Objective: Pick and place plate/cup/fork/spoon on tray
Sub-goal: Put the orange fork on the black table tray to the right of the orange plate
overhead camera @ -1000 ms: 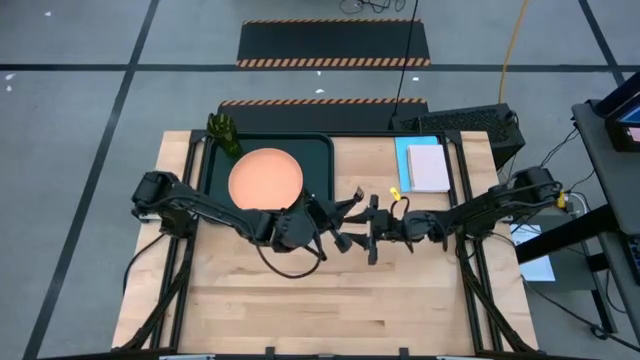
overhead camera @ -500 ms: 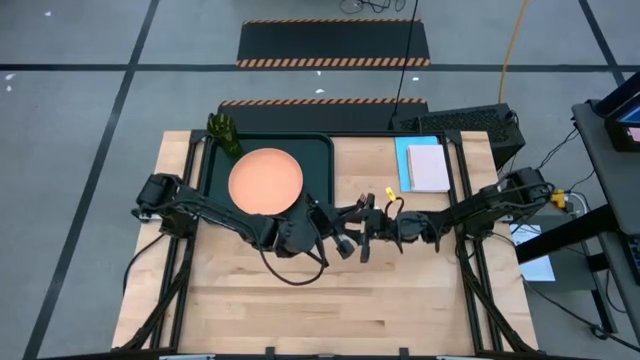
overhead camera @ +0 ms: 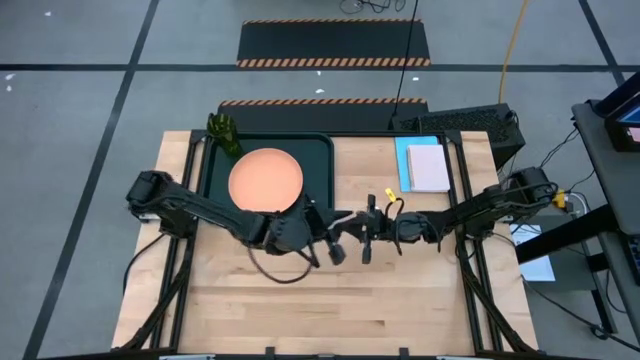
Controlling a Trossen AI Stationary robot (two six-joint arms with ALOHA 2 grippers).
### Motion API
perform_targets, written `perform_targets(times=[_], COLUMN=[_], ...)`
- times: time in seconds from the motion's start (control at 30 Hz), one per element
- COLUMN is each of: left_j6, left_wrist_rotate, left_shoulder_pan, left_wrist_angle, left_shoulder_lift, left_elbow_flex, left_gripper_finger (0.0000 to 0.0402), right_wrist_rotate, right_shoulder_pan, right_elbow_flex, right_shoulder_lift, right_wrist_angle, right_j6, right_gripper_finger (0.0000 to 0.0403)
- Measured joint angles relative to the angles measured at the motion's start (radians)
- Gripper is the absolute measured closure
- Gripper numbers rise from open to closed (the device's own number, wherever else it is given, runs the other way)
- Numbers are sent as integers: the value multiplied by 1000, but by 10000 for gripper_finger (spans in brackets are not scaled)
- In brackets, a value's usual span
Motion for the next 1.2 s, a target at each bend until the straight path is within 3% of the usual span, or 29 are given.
perform_targets(times=[0.2, 0.3, 0.43, 0.6, 0.73, 0.93, 1.1, 1.2], left_j6=[-77, -113, -120, -83, -53, 53, 29, 1], left_wrist_rotate=[9, 54, 98, 136, 224, 277, 442, 466], left_shoulder_pan=[-26, -26, -25, -20, 18, 63, 119, 143], left_wrist_angle=[-259, -355, -367, -268, -33, 309, 451, 506], left_shoulder_lift=[-106, -131, -127, -113, -112, -87, -18, 34], left_elbow_flex=[0, 1, -17, -88, -206, -356, -380, -379], left_gripper_finger=[275, 268, 260, 257, 256, 256, 256, 256], right_wrist_rotate=[-10, -126, -256, -307, -308, -340, -362, -363], right_shoulder_pan=[-17, -45, -75, -87, -92, -100, -100, -107], right_elbow_flex=[1, 0, 0, 0, 0, 0, 0, 1], right_shoulder_lift=[-131, -182, -203, -200, -199, -198, -190, -175], right_wrist_angle=[-243, -362, -451, -493, -475, -482, -481, -458], right_j6=[39, 94, 179, 197, 201, 199, 183, 184], right_gripper_finger=[401, 401, 401, 402, 402, 402, 402, 402])
